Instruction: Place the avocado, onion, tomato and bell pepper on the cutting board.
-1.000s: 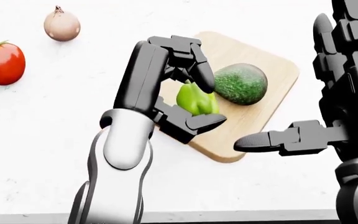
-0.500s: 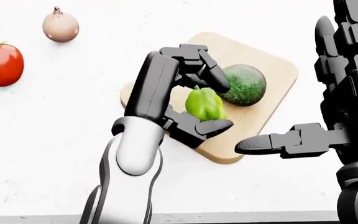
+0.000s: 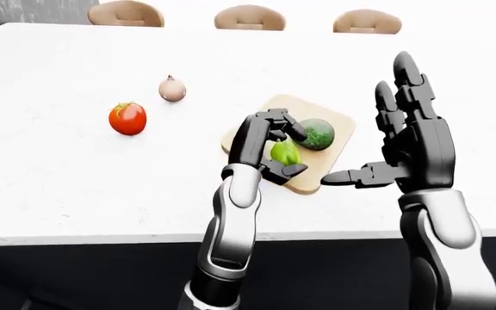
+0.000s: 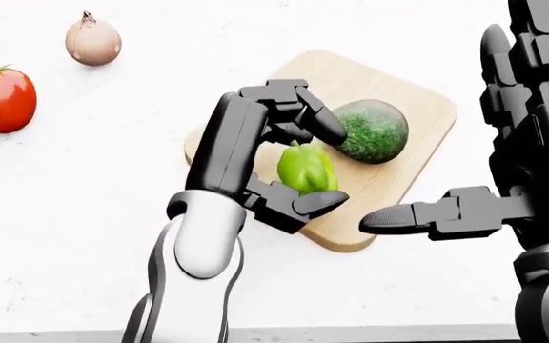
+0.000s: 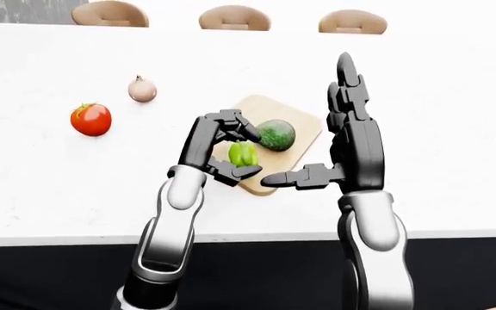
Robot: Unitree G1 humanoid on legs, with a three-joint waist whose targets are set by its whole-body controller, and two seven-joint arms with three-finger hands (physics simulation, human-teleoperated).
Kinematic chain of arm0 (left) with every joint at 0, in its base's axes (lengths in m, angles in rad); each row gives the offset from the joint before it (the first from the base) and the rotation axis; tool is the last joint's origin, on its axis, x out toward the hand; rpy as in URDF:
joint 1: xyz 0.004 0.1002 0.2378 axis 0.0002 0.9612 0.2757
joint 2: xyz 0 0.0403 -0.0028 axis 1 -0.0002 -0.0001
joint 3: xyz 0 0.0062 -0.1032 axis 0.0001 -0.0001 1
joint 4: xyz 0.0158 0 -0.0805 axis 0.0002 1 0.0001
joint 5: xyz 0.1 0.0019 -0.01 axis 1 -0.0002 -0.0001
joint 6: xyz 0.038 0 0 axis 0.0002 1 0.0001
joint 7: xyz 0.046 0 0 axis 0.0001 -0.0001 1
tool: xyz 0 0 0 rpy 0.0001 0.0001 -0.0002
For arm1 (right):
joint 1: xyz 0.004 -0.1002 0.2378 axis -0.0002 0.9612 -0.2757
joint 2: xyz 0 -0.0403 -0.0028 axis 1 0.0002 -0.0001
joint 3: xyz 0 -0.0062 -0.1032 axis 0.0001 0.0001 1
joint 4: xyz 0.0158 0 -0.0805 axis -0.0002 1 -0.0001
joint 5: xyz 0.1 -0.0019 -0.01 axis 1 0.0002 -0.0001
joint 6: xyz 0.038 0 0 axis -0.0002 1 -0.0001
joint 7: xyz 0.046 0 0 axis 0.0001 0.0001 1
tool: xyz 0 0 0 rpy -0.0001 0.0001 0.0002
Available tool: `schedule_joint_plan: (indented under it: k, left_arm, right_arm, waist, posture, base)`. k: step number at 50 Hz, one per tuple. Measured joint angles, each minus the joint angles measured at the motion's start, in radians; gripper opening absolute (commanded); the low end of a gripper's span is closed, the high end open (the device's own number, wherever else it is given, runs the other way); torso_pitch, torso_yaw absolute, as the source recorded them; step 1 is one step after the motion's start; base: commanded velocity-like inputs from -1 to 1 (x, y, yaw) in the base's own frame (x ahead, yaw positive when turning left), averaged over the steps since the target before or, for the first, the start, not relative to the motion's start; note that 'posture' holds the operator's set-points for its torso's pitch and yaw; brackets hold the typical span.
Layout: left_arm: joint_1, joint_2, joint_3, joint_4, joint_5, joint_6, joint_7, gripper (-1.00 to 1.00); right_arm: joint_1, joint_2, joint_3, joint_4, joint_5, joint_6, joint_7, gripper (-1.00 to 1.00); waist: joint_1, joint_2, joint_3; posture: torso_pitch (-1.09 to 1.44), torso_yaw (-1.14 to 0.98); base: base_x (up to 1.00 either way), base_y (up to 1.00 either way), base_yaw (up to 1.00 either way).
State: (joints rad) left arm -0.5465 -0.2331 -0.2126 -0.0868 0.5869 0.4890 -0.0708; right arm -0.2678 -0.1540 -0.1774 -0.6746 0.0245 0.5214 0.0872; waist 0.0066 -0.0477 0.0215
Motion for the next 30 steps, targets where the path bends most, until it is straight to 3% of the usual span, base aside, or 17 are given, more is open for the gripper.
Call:
schedule_joint_plan:
  k: [1, 2, 20, 22, 24, 30]
  left_arm:
    - [0.000, 0.000, 0.001, -0.002, -0.001, 0.002, -0.002, -0.22]
    - [0.004, 0.002, 0.000, -0.007, -0.001, 0.003, -0.003, -0.19]
    - [0.016, -0.002, -0.008, -0.013, 0.010, 0.007, -0.006, -0.06]
    - [0.014, -0.002, -0.008, -0.011, 0.009, 0.008, -0.007, 0.01]
    - [0.012, -0.003, -0.007, -0.010, 0.009, 0.010, -0.009, 0.21]
    - [0.009, -0.002, -0.007, -0.017, 0.011, 0.015, -0.011, 0.33]
  right_arm:
    - [0.000, 0.000, -0.001, -0.004, 0.001, 0.003, 0.001, 1.00]
    - [0.002, 0.002, 0.001, -0.008, 0.000, 0.004, 0.000, 1.00]
    - [0.008, 0.008, 0.005, 0.018, -0.005, -0.021, -0.001, 1.00]
    - [0.005, 0.007, 0.006, 0.021, -0.004, -0.021, 0.000, 1.00]
    - [0.001, 0.006, 0.006, 0.022, -0.003, -0.019, 0.000, 1.00]
    - [-0.005, 0.005, 0.009, 0.019, -0.003, -0.014, -0.001, 1.00]
  waist:
    - [0.000, 0.000, 0.000]
    - [-0.001, 0.000, 0.000]
    - [-0.001, 0.000, -0.003]
    - [-0.001, 0.000, -0.003]
    - [-0.001, 0.000, -0.002]
    - [-0.001, -0.001, -0.003]
  posture:
    - [0.00, 0.00]
    - [0.00, 0.00]
    - [0.00, 0.00]
    - [0.00, 0.00]
    - [0.00, 0.00]
    - [0.00, 0.00]
  base:
    - [0.00, 0.00, 0.00]
    - [0.00, 0.00, 0.00]
    - [0.00, 0.00, 0.00]
    - [0.00, 0.00, 0.00]
    - [0.00, 0.00, 0.00]
    - [0.00, 0.00, 0.00]
